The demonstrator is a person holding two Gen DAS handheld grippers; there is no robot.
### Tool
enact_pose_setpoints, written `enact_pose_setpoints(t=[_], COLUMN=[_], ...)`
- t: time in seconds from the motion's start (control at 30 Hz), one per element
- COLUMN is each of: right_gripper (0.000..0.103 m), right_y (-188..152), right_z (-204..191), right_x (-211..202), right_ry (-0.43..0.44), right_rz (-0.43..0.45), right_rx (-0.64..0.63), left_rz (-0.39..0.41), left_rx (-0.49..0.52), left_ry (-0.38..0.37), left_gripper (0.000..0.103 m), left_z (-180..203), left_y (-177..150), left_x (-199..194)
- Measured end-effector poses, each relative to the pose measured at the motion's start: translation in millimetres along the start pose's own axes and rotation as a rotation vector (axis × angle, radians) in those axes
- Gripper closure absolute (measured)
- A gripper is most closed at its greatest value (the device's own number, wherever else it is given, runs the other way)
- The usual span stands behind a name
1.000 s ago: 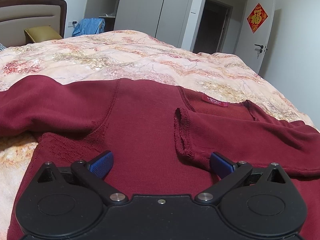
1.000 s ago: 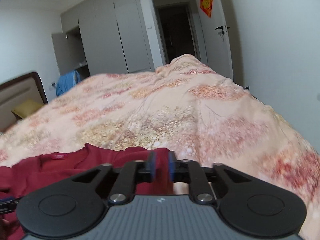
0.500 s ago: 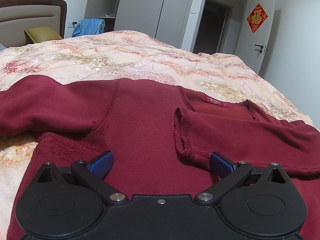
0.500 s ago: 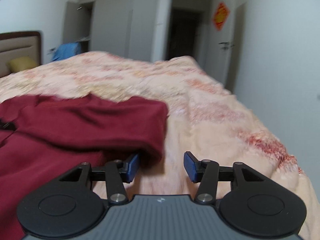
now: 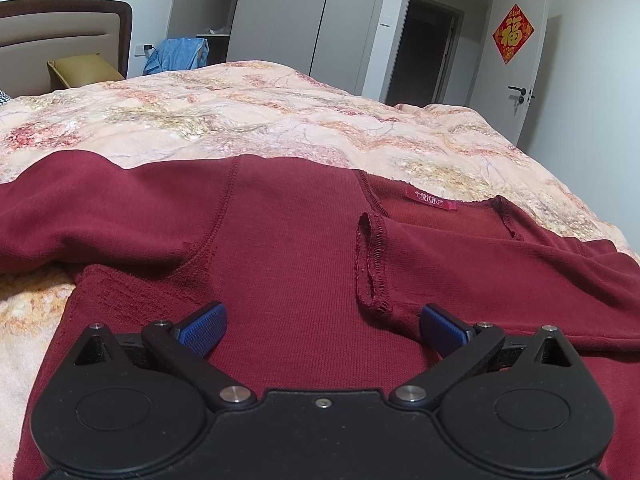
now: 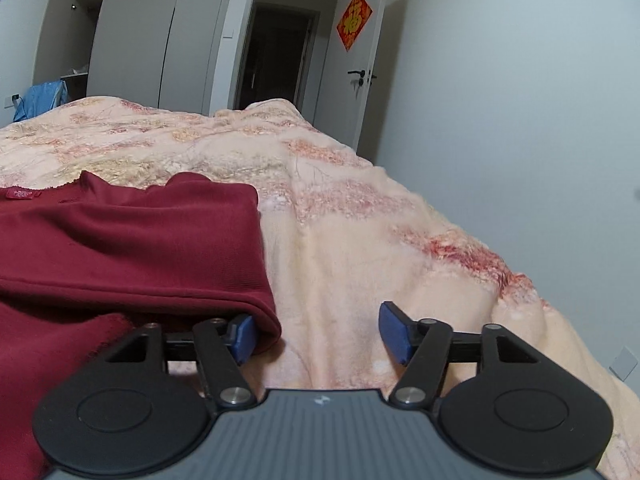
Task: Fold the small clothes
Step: 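Grasp the other sleeve cuff with the left gripper and lift it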
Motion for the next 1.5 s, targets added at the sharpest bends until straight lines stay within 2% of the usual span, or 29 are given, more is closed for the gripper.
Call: enact_pose_setpoints(t=[0.07,0.13,0.23,0.33,0.43,0.53,0.6,0.67,0.8,0.9,0.97,1.13,1.23,1.3,1.33,1.4,1.5], right_gripper=[0.025,0.013,0.003,0.0,0.0,0.0,0.0,0.0,0.0,0.0,0.0,0.0,0.0,0.0,0.0,0.0,0.0], right_y=[-1,-2,-3,-6,-7,-5,-2,0,-2,-10,-16,-37,-49,-52,-53,-56,-58], right_z=[1,4,7,6,-6,-27,-47,-70,-121,-154,-169,-193,-195,-195,-194,-193,-190], right_x=[-5,-12,-27,-46,-65,-82,-92,-102,-120,-130,-132,-132,-126,-123,-121,-118,-117], right_ry=[0.016,0.04,0.091,0.131,0.192,0.272,0.324,0.393,0.55,0.646,0.657,0.644,0.621,0.627,0.632,0.645,0.659], right_rz=[0.012,0.015,0.021,0.018,0.006,0.004,0.004,0.005,-0.014,-0.022,-0.02,-0.044,-0.071,-0.076,-0.077,-0.084,-0.089], right_rx=[0.016,0.052,0.109,0.14,0.148,0.117,0.085,0.065,0.036,0.005,-0.016,-0.1,-0.113,-0.108,-0.102,-0.089,-0.073], left_rz=[0.001,0.004,0.008,-0.019,-0.089,-0.122,-0.126,-0.141,-0.167,-0.152,-0.128,-0.063,-0.025,0.0,0.009,0.026,0.053], left_rx=[-0.005,-0.012,-0.025,-0.033,-0.034,-0.092,-0.125,-0.167,-0.291,-0.391,-0.437,-0.538,-0.608,-0.657,-0.681,-0.719,-0.742], left_ry=[-0.003,-0.009,-0.019,-0.035,-0.053,-0.069,-0.068,-0.026,0.085,0.17,0.206,0.245,0.316,0.392,0.432,0.473,0.526], left_gripper=[0.0,0.0,0.0,0.0,0.001,0.001,0.001,0.001,0.001,0.001,0.001,0.001,0.001,0.005,0.011,0.018,0.047], left_z=[-1,-2,-4,-5,-12,-35,-60,-92,-177,-239,-273,-329,-361,-382,-392,-405,-417], left_y=[0,0,0,3,8,14,17,17,11,9,10,21,26,27,28,29,31], left_x=[0,0,-1,-8,-23,-44,-57,-67,-79,-85,-86,-82,-78,-78,-76,-76,-79])
Point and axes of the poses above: each gripper's, at about its wrist camera, not at the fingertips, and x roughly the way its jaws point, z to its right, y to its top, the point moved 10 cm from there along x, roughly the way its jaws point, and after that the axes turned 11 degrees about y, right-handed, at the moved point
